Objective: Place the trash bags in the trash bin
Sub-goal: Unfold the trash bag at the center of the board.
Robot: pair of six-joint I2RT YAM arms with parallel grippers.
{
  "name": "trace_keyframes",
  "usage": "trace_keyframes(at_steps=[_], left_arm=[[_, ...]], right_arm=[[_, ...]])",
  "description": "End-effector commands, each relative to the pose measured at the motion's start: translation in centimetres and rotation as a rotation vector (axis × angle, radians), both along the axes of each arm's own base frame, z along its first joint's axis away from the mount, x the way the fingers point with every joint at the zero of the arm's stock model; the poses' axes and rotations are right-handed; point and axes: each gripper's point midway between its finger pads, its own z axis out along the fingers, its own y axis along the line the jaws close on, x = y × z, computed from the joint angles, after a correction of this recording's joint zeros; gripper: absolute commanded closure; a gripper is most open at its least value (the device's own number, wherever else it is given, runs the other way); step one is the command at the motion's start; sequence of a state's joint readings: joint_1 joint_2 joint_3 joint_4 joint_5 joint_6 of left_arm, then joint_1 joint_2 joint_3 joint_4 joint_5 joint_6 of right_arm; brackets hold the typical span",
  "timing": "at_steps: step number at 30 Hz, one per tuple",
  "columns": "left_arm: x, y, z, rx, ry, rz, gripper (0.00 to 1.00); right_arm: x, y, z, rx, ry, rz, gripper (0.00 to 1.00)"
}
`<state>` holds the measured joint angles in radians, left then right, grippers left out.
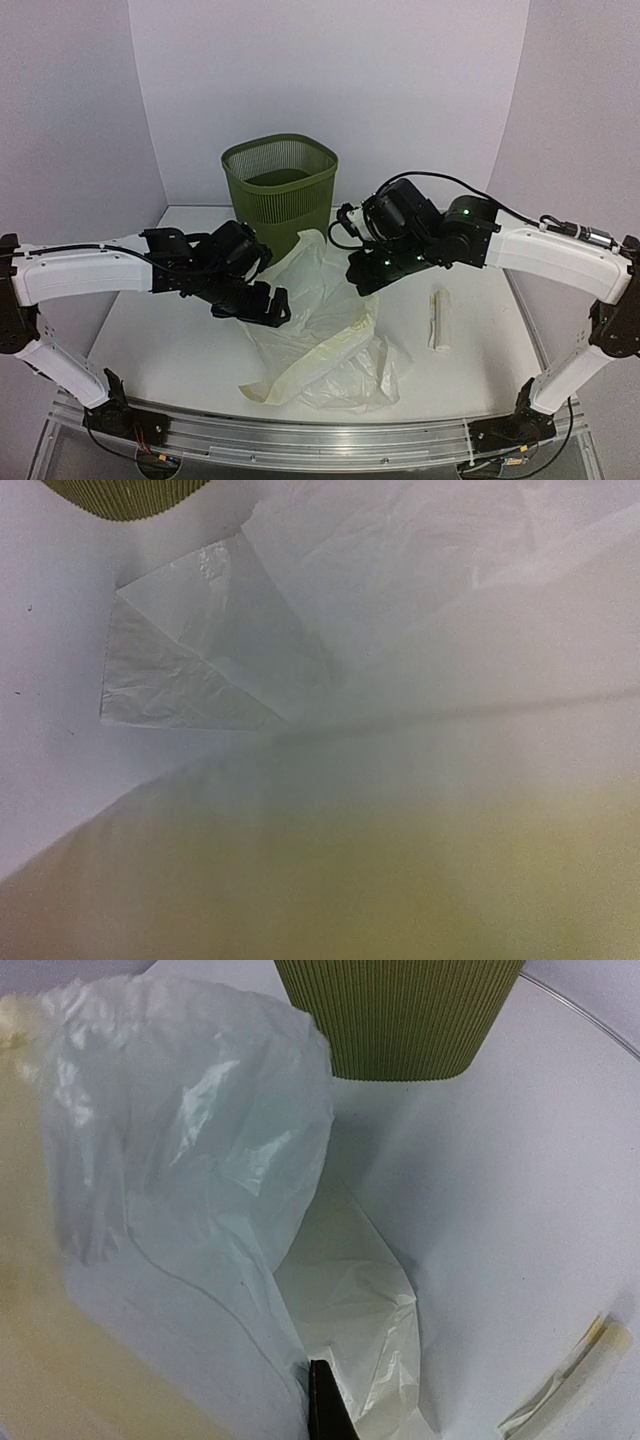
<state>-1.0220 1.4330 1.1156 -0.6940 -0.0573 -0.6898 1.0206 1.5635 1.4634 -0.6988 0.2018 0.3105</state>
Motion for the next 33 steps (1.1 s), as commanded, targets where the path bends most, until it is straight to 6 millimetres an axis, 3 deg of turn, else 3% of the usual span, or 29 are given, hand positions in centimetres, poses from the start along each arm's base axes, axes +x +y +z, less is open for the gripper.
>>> trace_keyframes(at_steps=[1, 5, 9, 15, 19, 22, 24, 25, 28, 30, 33], left_arm=[[0.4, -1.1, -1.7, 0.008, 0.018, -0.012, 0.0], [0.5, -1.7, -2.4, -0.017, 0.013, -0.018, 0.0], [-0.2, -5.2, -0.5, -0.214, 0.005, -0.124, 0.01], [-1.1, -7.8, 3.4, -0.462, -0.065, -0.238, 0.0], [-0.9, -8.5, 3.4, -0.468, -0.068, -0.25, 0.01], [0.3, -8.8, 2.0, -0.4, -0.065, -0.214, 0.26], [1.8, -8.8, 1.7, -0.304, -0.099, -0.19, 0.83], [3.3, -7.6, 2.0, -0.201, -0.139, -0.125, 0.97], [6.5, -4.7, 5.2, -0.016, -0.279, -0.005, 1.0], [7.7, -3.3, 7.6, 0.05, -0.355, 0.035, 1.0], [8.7, -1.5, 9.7, 0.147, -0.402, 0.101, 1.0]], right_arm=[[0.0, 1.0, 3.2, 0.087, -0.038, 0.04, 1.0], [-0.1, 1.1, 4.2, 0.115, -0.053, 0.054, 1.0], [-0.3, 1.3, 5.1, 0.146, -0.062, 0.064, 1.0], [0.4, 0.6, 5.9, 0.147, -0.107, 0.026, 1.0], [0.5, 0.6, 7.6, 0.195, -0.136, 0.025, 1.0], [0.3, 0.8, 9.0, 0.237, -0.155, 0.047, 1.0], [0.3, 0.7, 9.6, 0.242, -0.173, 0.053, 1.0], [0.4, 0.5, 9.8, 0.235, -0.188, 0.051, 1.0], [1.2, -0.9, 10.6, 0.196, -0.263, 0.021, 1.0], [2.2, -2.3, 10.9, 0.142, -0.329, -0.015, 1.0], [4.4, -5.3, 11.0, 0.0, -0.445, -0.117, 1.0]])
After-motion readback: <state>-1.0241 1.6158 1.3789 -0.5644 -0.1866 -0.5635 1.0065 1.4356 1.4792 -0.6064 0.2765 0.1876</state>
